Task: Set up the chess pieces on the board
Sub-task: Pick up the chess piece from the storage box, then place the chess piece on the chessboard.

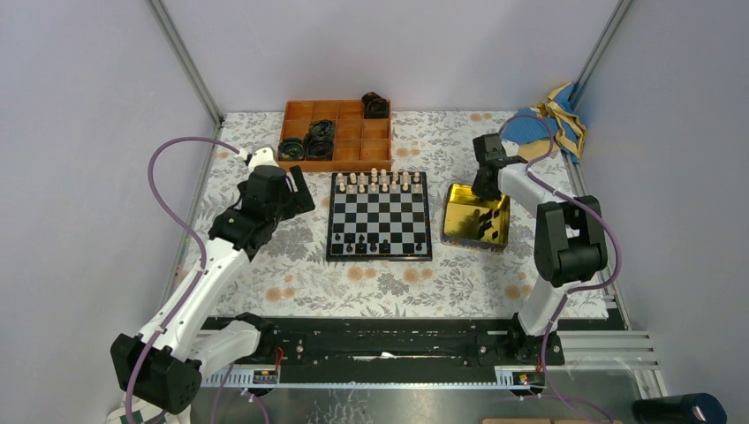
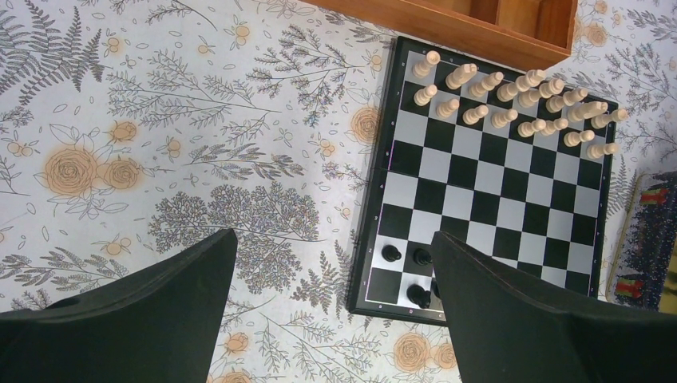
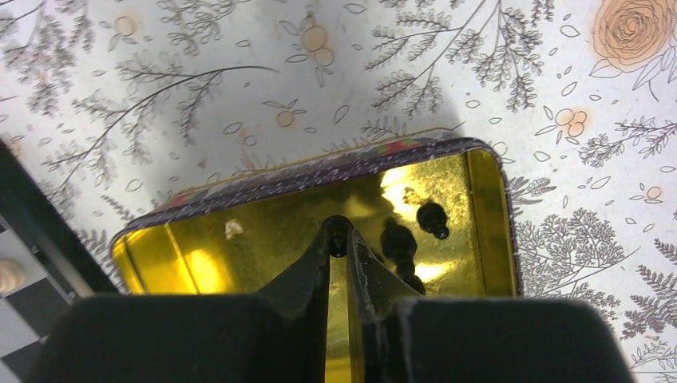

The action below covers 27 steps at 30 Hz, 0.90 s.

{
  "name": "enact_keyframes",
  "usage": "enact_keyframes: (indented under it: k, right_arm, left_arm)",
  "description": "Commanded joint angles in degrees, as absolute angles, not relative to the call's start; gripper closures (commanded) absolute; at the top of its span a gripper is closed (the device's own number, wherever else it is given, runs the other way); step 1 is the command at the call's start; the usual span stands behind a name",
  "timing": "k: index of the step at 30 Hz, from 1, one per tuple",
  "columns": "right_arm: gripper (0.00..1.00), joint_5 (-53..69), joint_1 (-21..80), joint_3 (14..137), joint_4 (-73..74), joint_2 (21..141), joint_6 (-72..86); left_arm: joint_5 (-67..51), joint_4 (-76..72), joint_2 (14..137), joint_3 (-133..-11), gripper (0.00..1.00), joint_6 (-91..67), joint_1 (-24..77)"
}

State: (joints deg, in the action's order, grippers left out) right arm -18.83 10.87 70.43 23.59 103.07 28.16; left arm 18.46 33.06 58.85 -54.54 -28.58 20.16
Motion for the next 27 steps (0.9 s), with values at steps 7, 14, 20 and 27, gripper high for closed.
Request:
enact_keyframes:
  k: [7,14,20,27]
  right_arm:
    - [1.0,-19.7,21.3,77.1,28.3,97.6,25.0]
    - [1.0,-19.0,30.2,82.0,30.4,98.9,24.5]
    - [1.0,-18.6,38.1,85.9,31.0,102.6,24.9]
    - [1.0,-18.2,45.0,91.0,31.3,108.0,24.9]
  left_arm:
    - [19.7,30.8,58.1,-54.4,0.01,-28.1,19.7]
    - [19.8,30.7,57.9,-54.8,0.01,-27.9,19.6]
    - [19.8,30.7,57.1,-54.8,0.01,-27.4,19.5]
    - [19.5,30.8,56.1,-54.6,0.01,-27.1,19.5]
